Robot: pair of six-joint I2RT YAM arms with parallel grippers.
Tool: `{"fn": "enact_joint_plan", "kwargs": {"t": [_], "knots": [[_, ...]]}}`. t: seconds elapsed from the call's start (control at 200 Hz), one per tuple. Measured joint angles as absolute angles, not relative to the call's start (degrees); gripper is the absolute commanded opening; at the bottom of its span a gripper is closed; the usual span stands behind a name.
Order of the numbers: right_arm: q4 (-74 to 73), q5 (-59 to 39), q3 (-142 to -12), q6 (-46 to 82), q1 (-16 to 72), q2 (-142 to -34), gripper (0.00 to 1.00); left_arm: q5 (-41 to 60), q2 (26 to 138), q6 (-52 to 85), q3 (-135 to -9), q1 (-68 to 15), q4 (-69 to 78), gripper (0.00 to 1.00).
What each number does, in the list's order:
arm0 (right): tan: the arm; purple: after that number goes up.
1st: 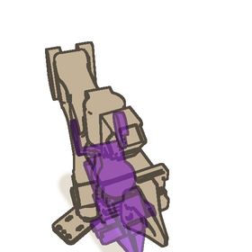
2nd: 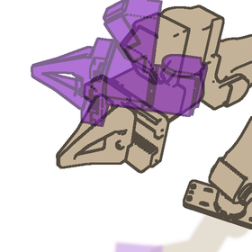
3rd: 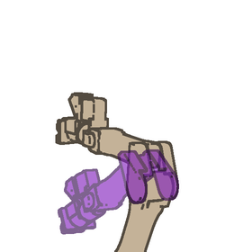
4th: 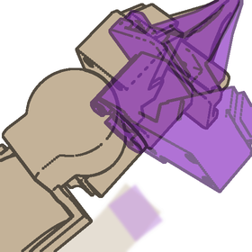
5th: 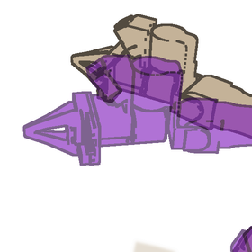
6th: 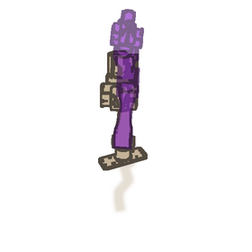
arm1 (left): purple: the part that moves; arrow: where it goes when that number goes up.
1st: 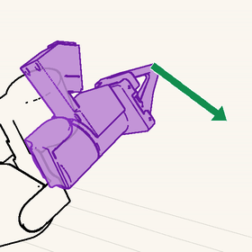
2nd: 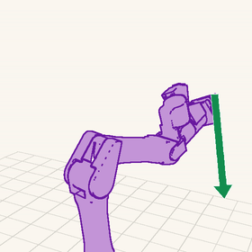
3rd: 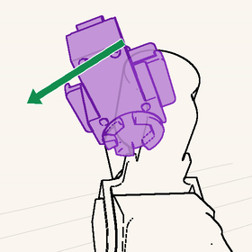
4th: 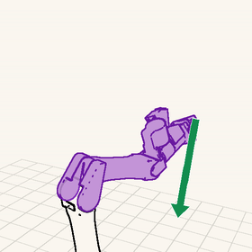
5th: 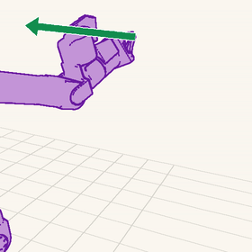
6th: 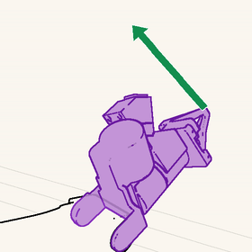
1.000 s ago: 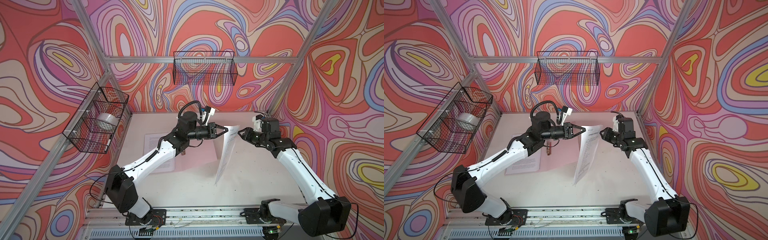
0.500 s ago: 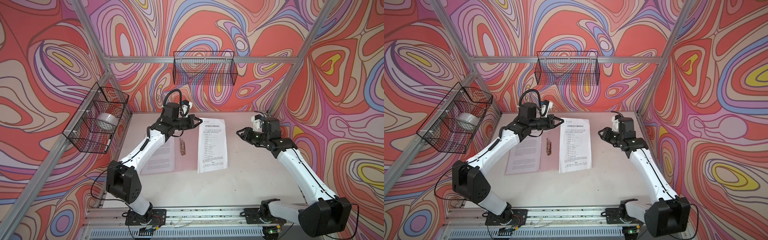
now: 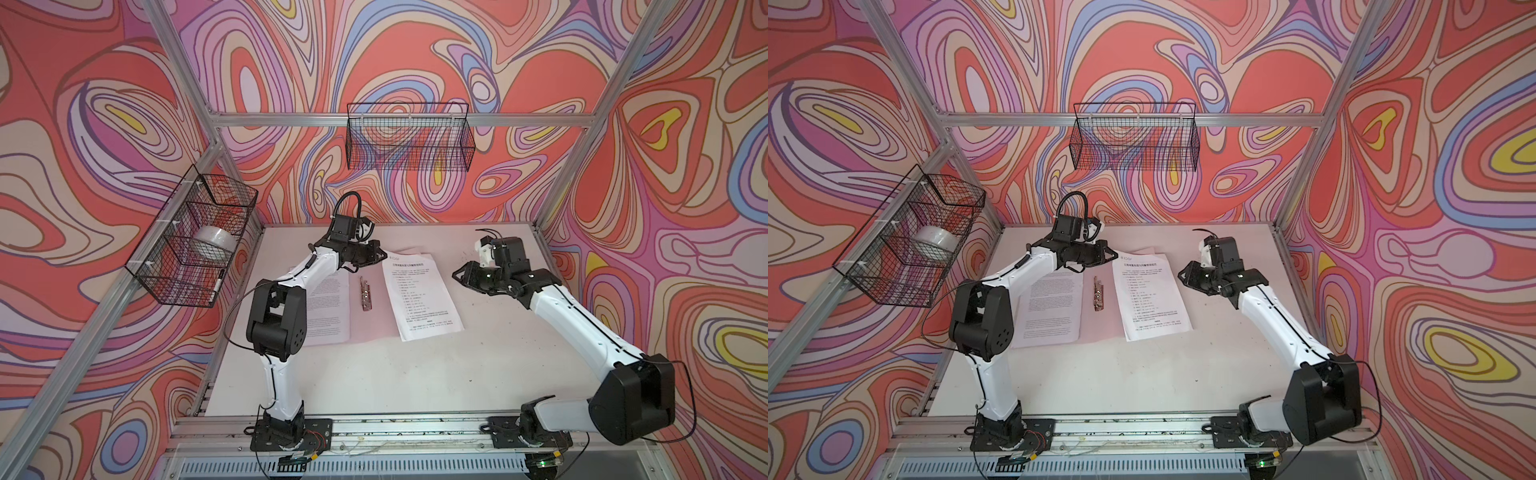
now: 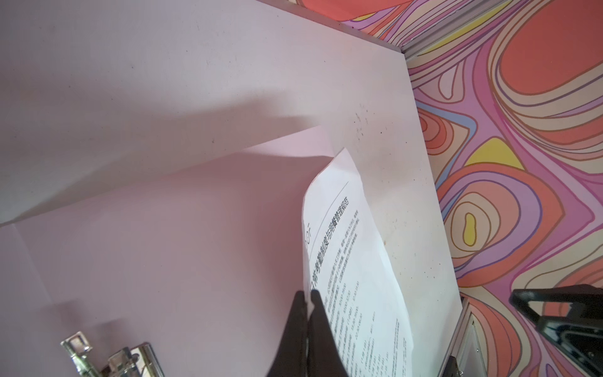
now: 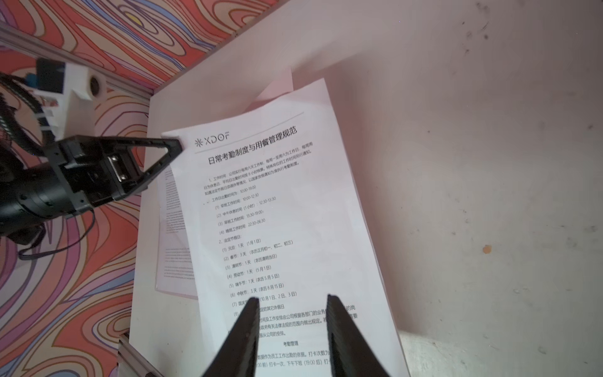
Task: Put the files into the folder
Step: 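Lower the XDOF sheet onto the folder page beside the metal clip with the left gripper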
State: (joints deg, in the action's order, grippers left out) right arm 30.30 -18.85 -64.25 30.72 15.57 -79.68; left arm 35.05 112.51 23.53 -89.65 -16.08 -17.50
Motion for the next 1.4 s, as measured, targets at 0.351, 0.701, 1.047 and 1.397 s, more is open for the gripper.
{"fn": "enact_joint_plan", "kwargs": {"t": [0.351, 0.701, 1.047, 1.397], "knots": [[29.5, -17.5, -64.2, 30.9, 17.1, -81.7, 0.35, 31.2, 117.2, 19.5, -93.0, -13.8, -18.3, 0.0], [29.1, -16.6, -64.2, 31.6, 19.0, -83.1, 0.35, 27.1, 123.9, 16.3, -96.7, -13.5, -20.0, 0.0], [29.1, -15.4, -64.2, 32.7, 19.7, -83.1, 0.34, 23.7, 127.0, 12.2, -101.4, -13.5, -22.1, 0.0], [29.0, -14.7, -64.2, 33.3, 20.0, -83.4, 0.32, 19.9, 130.1, 10.2, -101.9, -13.5, -23.7, 0.0]]}}
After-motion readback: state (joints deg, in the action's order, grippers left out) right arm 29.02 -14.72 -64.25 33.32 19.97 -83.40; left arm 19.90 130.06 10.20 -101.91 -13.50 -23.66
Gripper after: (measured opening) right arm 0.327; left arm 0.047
